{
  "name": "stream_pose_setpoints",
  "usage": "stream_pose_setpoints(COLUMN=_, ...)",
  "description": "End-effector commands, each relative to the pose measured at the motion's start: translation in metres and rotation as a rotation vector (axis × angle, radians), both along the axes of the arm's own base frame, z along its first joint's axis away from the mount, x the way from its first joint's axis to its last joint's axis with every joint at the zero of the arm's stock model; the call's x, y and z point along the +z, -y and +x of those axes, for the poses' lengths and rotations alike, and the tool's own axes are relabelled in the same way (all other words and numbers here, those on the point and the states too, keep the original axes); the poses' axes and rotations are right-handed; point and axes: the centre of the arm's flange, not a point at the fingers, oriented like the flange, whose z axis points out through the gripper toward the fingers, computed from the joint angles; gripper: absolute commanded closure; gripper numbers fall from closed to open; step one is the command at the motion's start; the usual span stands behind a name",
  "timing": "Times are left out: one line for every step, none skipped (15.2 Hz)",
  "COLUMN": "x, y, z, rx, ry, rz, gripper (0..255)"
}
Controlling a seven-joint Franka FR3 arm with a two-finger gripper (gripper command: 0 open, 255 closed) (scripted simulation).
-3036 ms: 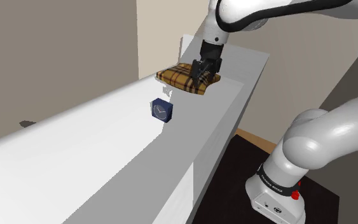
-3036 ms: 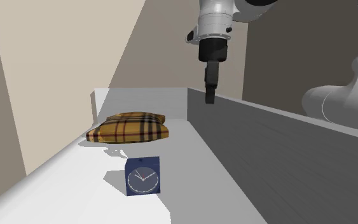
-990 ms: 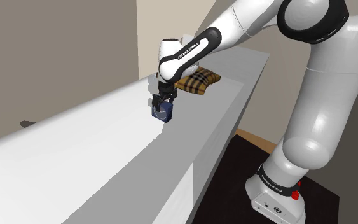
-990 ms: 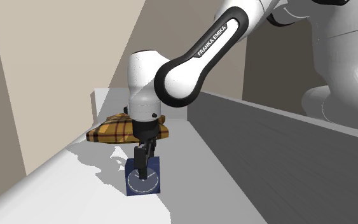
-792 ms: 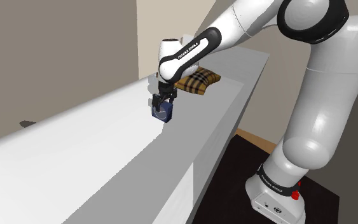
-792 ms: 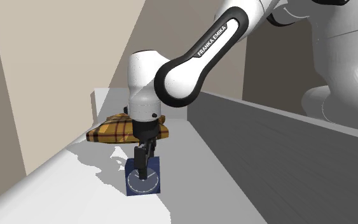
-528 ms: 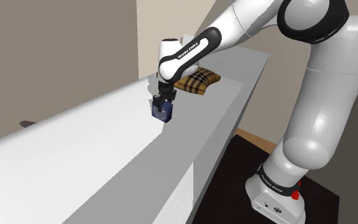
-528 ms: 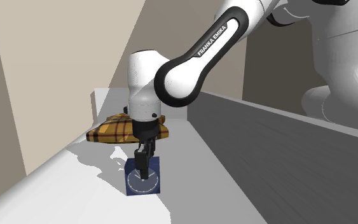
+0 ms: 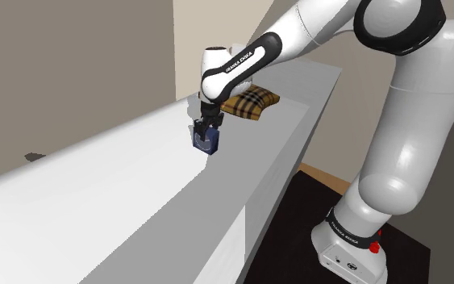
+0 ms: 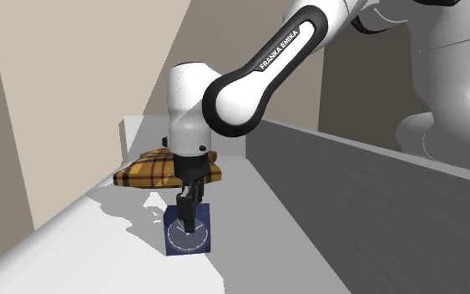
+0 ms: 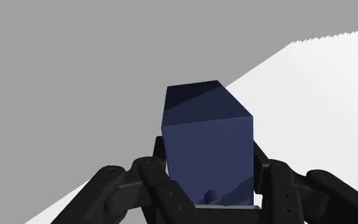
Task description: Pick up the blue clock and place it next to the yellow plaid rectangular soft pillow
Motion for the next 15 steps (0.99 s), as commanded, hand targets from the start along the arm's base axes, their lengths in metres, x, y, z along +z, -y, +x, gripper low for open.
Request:
stream_pose_setpoints(x=0.009, y=0.001, z=0.0, rx=-0.001, ry=0.0, rz=0.0, gripper=255)
stream_pose_setpoints(x=0.014, y=0.001, z=0.0, rx=-0.001, ry=0.0, rz=0.0, gripper=255)
stream_pose_setpoints(x=0.02, y=0.001, z=0.0, rx=-0.001, ry=0.0, rz=0.0, gripper=255)
stream_pose_setpoints(x=0.025, y=0.001, z=0.0, rx=-0.001, ry=0.0, rz=0.0, gripper=255)
stream_pose_setpoints(x=0.03, y=0.001, z=0.0, rx=-0.001, ry=0.0, rz=0.0, gripper=255)
stream_pose_setpoints(x=0.035, y=0.001, z=0.0, rx=-0.001, ry=0.0, rz=0.0, gripper=255)
stream_pose_setpoints(x=0.041, y=0.001, z=0.0, rx=-0.001, ry=0.0, rz=0.0, gripper=255)
stream_pose_setpoints(x=0.046, y=0.001, z=0.0, rx=-0.001, ry=0.0, rz=0.0, gripper=255)
stream_pose_setpoints(x=0.051, y=0.001, z=0.0, rx=-0.001, ry=0.0, rz=0.0, gripper=255)
stream_pose_setpoints(x=0.057, y=0.001, z=0.0, rx=-0.001, ry=0.0, rz=0.0, gripper=255)
stream_pose_setpoints(x=0.062, y=0.001, z=0.0, rx=-0.001, ry=0.0, rz=0.0, gripper=255)
stream_pose_setpoints(x=0.067, y=0.001, z=0.0, rx=-0.001, ry=0.0, rz=0.0, gripper=255)
stream_pose_setpoints(x=0.072, y=0.001, z=0.0, rx=-0.001, ry=0.0, rz=0.0, gripper=255)
stream_pose_setpoints(x=0.078, y=0.001, z=0.0, rx=-0.001, ry=0.0, rz=0.0, gripper=255)
stream_pose_setpoints(x=0.083, y=0.001, z=0.0, rx=-0.001, ry=0.0, rz=0.0, gripper=255)
